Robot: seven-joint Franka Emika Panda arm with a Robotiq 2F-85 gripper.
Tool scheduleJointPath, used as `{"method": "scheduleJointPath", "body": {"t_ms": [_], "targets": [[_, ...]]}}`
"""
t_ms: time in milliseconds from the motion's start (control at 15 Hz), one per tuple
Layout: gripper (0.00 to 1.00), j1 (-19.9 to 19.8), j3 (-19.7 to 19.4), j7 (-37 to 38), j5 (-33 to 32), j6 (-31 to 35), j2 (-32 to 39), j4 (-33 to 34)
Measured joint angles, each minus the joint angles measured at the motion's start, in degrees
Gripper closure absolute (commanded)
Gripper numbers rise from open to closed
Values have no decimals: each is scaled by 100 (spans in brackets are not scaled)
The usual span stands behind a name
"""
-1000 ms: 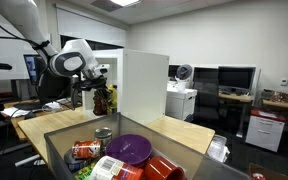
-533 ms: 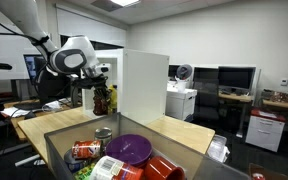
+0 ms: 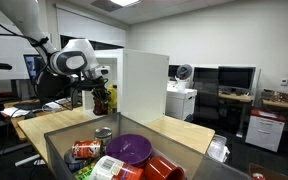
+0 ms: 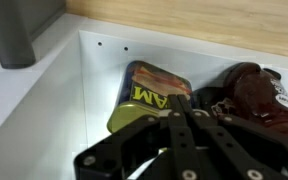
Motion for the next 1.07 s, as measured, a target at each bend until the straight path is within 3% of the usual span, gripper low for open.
{"method": "scheduleJointPath", "body": {"t_ms": [200,400,600,1067], "targets": [[95,-639,536,31,-289,13,69,1],[95,-954,675,268,-807,60,182,14],[96,-774,623,599,-1039,236,263,36],[95,-345,-39,1779,-2508,493,482,190]]}}
